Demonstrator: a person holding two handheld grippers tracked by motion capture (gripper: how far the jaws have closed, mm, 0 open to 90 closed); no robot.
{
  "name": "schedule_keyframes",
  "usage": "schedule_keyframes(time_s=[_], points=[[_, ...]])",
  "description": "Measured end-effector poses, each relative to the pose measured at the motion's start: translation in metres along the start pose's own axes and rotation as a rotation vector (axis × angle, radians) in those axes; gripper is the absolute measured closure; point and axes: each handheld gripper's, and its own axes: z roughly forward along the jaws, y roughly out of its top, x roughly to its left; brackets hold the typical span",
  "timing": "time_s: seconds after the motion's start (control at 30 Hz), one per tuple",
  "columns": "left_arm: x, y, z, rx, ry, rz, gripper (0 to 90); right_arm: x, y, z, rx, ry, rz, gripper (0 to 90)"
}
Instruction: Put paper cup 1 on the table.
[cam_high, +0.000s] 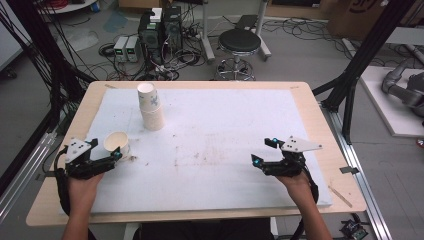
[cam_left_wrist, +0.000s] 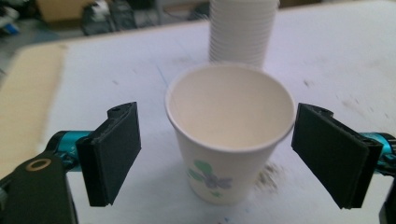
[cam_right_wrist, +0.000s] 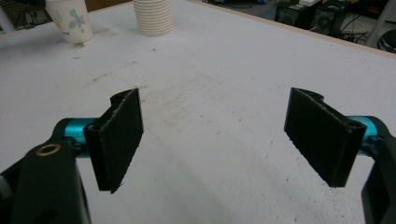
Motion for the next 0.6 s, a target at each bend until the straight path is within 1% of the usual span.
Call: schedule_keyframes(time_s=[0.03, 0.07, 0.13, 0.2, 0.27, 0.33, 0.4, 0.43, 0.47, 0.53, 0.6], points=[[-0.001, 0.003, -0.003, -0.036, 0.016, -0.003, 15.8, 0.000, 0.000, 0.000, 0.000, 0.001, 0.002, 20.2], [-0.001, 0.006, -0.006, -0.068, 0.023, -0.008, 15.8, 0.000, 0.000, 0.000, -0.001, 0.000, 0.003, 20.1], [-0.004, 0.012, -0.012, -0.125, 0.010, -0.023, 15.9, 0.000, 0.001, -0.001, 0.002, 0.003, -0.002, 20.1], [-0.007, 0.016, -0.014, -0.168, -0.010, -0.037, 15.9, 0.000, 0.001, -0.002, 0.011, 0.004, -0.006, 20.1], [-0.012, 0.020, -0.013, -0.202, -0.059, -0.051, 15.9, -0.001, 0.000, -0.002, 0.015, -0.002, -0.015, 20.1], [-0.018, 0.023, -0.010, -0.231, -0.131, -0.070, 15.9, -0.002, 0.000, -0.003, 0.020, -0.009, -0.016, 20.1], [-0.025, 0.025, -0.005, -0.250, -0.210, -0.073, 15.9, -0.002, 0.000, -0.004, 0.026, -0.019, -0.023, 20.1], [-0.029, 0.026, -0.002, -0.254, -0.245, -0.071, 15.7, -0.002, -0.001, -0.004, 0.033, -0.027, -0.027, 20.1], [-0.034, 0.027, 0.002, -0.253, -0.277, -0.061, 15.7, -0.003, -0.001, -0.004, 0.040, -0.030, -0.029, 20.1], [-0.043, 0.028, 0.010, -0.242, -0.335, -0.042, 15.7, -0.004, -0.001, -0.005, 0.054, -0.049, -0.038, 20.1], [-0.052, 0.027, 0.018, -0.229, -0.389, -0.024, 15.9, -0.005, -0.002, -0.007, 0.063, -0.064, -0.036, 20.1]])
